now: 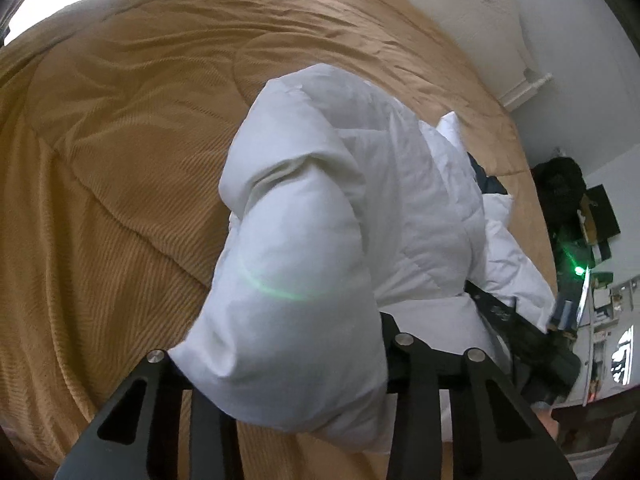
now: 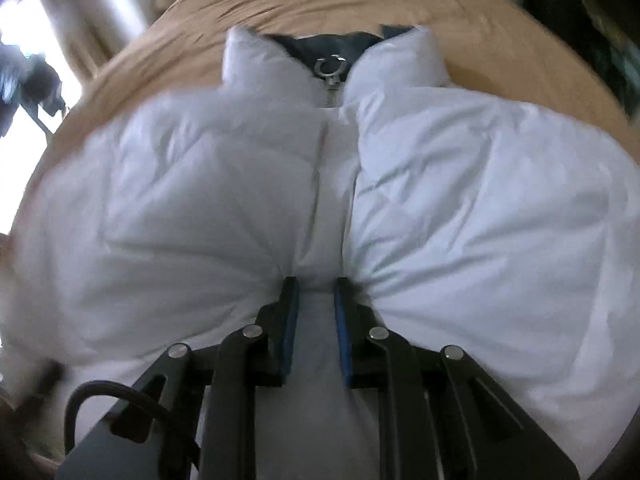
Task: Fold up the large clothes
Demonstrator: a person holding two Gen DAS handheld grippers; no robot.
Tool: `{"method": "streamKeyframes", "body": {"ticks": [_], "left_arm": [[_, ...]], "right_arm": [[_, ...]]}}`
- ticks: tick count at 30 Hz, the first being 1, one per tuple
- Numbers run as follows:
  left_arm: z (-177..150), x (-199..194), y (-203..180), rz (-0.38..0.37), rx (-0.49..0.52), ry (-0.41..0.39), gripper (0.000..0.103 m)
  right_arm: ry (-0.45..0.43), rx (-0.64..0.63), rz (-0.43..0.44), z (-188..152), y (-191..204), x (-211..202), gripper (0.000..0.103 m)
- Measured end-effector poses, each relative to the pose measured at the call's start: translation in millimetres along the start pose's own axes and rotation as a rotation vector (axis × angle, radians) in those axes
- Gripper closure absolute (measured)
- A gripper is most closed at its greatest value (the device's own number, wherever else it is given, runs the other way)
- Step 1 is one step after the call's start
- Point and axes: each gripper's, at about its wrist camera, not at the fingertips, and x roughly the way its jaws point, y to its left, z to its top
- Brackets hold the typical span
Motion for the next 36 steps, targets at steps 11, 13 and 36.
{"method": "streamKeyframes", "body": {"ticks": [11, 13, 36], "left_arm": [[-2.9, 3.1, -0.7, 0.002, 0.015, 0.038, 0.068], [-4.8, 5.0, -3.8, 0.006, 0.03, 0.043, 0.068], [-2.9, 2.0, -7.2, -0.011, 0.06, 0.029, 0.068]], "right_arm": [[-0.104, 0.109, 0.159, -83.2, 8.8, -68.9, 0.086], [-0.108, 0.121, 0.179, -93.9, 2.2, -45.1, 0.086], [0.014, 0.176, 0.136, -10.0, 0.6, -7.7, 0.091]]}}
